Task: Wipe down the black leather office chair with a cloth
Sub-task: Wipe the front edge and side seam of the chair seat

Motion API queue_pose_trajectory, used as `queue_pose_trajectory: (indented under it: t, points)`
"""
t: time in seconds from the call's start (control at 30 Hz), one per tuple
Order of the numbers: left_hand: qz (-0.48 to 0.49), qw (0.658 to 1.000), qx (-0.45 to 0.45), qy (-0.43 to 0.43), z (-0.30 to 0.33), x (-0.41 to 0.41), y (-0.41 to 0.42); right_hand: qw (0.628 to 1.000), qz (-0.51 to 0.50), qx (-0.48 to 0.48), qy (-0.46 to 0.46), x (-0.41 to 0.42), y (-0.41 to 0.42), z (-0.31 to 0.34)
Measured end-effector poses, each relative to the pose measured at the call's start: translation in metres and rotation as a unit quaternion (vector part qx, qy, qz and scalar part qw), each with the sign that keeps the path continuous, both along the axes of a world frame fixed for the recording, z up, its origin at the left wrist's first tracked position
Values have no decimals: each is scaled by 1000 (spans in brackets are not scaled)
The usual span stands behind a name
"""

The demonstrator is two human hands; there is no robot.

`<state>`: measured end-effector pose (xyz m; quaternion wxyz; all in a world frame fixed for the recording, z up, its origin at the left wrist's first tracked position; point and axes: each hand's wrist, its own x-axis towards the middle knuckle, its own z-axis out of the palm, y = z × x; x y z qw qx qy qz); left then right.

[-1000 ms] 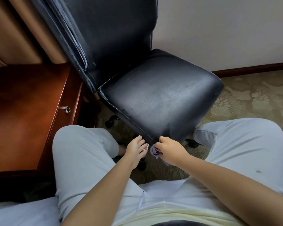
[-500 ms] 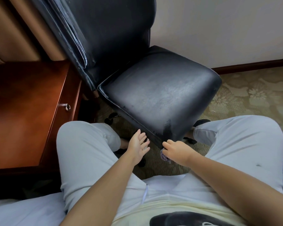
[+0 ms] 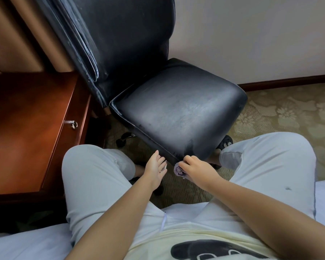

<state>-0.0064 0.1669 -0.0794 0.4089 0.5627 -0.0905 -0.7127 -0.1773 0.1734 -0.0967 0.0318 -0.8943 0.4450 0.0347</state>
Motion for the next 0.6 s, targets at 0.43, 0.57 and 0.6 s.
queue_pose_trajectory:
  t: [0.43, 0.57, 0.6]
  points:
    - [84, 995, 38, 39, -17, 27, -27, 990, -85, 40, -102, 56, -45, -5]
    - [91, 994, 46, 39, -18, 29, -31, 987, -99, 48, -116, 33, -30, -12]
    - [94, 994, 46, 36, -18, 29, -33, 985, -113, 48, -121, 29, -27, -13]
